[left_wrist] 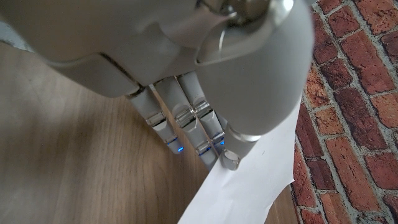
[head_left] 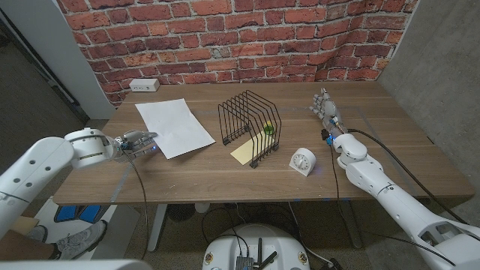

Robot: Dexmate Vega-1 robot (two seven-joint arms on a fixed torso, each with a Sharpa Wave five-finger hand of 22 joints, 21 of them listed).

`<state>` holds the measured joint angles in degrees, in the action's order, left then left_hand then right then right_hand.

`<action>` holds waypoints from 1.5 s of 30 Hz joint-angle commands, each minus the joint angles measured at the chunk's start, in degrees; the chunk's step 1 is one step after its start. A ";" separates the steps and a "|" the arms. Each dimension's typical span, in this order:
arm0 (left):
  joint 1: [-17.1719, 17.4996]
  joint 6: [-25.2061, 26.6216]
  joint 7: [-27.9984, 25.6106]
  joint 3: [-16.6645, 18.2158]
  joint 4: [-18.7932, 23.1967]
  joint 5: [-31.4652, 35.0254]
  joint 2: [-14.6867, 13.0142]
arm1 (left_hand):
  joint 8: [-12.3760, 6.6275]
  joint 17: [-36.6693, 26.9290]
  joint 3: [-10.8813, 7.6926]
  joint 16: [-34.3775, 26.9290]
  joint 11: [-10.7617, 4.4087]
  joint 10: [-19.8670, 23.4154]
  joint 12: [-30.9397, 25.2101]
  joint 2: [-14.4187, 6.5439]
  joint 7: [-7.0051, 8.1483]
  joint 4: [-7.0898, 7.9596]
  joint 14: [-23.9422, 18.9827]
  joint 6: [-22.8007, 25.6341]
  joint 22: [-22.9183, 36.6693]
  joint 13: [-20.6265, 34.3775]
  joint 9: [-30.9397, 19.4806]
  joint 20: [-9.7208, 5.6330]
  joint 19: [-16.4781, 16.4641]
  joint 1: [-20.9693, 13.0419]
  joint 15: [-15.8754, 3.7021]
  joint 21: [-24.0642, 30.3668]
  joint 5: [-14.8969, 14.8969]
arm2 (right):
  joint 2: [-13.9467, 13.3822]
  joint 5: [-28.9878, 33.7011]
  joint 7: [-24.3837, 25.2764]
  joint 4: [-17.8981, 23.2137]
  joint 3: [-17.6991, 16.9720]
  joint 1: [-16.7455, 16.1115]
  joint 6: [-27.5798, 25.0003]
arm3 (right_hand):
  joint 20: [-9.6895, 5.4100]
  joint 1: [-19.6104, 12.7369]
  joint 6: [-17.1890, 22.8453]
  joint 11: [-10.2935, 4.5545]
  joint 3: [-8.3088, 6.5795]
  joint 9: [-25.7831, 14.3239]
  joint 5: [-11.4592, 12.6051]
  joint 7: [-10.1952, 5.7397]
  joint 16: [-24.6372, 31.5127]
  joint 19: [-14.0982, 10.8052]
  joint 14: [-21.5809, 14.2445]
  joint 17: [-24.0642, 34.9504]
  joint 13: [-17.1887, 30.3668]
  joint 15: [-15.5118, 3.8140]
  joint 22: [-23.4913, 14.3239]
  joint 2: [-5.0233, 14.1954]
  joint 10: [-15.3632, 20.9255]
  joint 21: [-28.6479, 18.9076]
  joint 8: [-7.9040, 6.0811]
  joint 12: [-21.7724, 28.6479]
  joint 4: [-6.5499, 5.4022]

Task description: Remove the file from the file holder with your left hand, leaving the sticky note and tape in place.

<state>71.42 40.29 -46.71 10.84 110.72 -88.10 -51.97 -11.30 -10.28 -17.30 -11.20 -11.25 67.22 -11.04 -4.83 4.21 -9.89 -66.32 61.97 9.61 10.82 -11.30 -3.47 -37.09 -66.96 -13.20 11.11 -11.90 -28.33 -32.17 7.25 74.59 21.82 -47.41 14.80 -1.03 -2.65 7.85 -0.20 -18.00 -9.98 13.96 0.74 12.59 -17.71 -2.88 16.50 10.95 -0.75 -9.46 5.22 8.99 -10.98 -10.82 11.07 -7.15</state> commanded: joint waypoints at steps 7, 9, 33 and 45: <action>-4.60 -2.48 -0.73 -5.86 -4.31 -2.60 -0.60 | -0.16 -0.04 -0.43 0.34 -0.24 0.01 -0.15 -0.51 -0.04 0.11 0.08 -0.12 0.19 0.26 -0.30 -7.57 -0.57 0.01 -0.74 0.17 -0.25 | 0.81 0.39 0.10 -1.41 0.43 1.23 0.13 | 0.03 0.32 0.37 -0.06 -0.53 -0.22 -0.10 0.13 0.17 -0.28 0.12 0.19 -0.08 -0.14 -0.20 1.36 0.06 0.14 -0.08 -0.02 0.04; -5.18 -2.51 -0.54 -6.57 -4.77 -2.77 -0.72 | -0.16 -0.03 -0.45 0.35 -0.24 -0.02 -0.15 -0.55 -0.06 0.14 0.10 -0.15 0.19 0.26 -0.31 -7.56 -0.60 0.07 -0.74 0.17 -0.25 | 0.79 0.43 0.12 -1.42 0.44 1.28 0.11 | -0.02 0.32 0.36 -0.03 -0.53 -0.22 -0.11 0.13 0.17 -0.30 0.11 0.19 -0.08 -0.13 -0.20 1.34 0.09 0.13 -0.08 0.00 0.05; -5.73 -4.41 3.27 -9.62 -6.42 -4.72 -1.28 | 0.57 0.50 -0.90 1.41 -0.34 -3.77 0.28 -0.73 -0.99 0.85 3.67 -4.07 0.07 0.25 -0.29 -7.64 0.41 3.44 -0.30 -0.30 -0.27 | 0.54 0.07 0.06 -1.01 0.23 0.84 0.01 | -0.03 0.17 0.45 0.10 -0.71 -0.23 -0.19 0.17 0.21 -0.56 0.13 0.21 -0.08 -0.11 -0.20 1.43 0.23 0.06 -0.10 0.05 0.24; -0.32 -7.12 4.96 -5.41 -2.75 -5.09 -1.72 | 1.56 0.84 -0.93 1.66 0.84 -13.73 0.96 3.08 -2.86 0.93 9.87 -13.78 -0.02 -0.04 0.48 -7.48 0.38 10.35 0.43 -0.25 0.08 | 0.06 -0.30 -0.28 -0.21 -0.10 -0.01 0.32 | 0.33 0.15 0.44 0.04 -0.72 -0.23 -0.25 0.10 0.27 -0.65 0.12 0.26 -0.08 -0.04 -0.20 1.43 0.13 0.04 -0.09 0.01 0.31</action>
<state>67.47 35.06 -43.15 2.73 105.58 -92.83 -53.34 -9.95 -9.35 -18.11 -9.62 -10.94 55.63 -10.35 -2.48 1.83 -9.09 -57.56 49.98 9.47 10.68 -10.91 -3.60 -36.52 -58.12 -9.33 10.64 -11.88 -27.92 -32.14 7.34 73.83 21.99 -46.81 14.84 -0.82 -2.65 7.85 -0.20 -18.25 -9.98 13.96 0.74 12.59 -17.92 -2.88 16.64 10.95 -0.75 -9.46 5.22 8.99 -10.98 -10.82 11.08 -6.90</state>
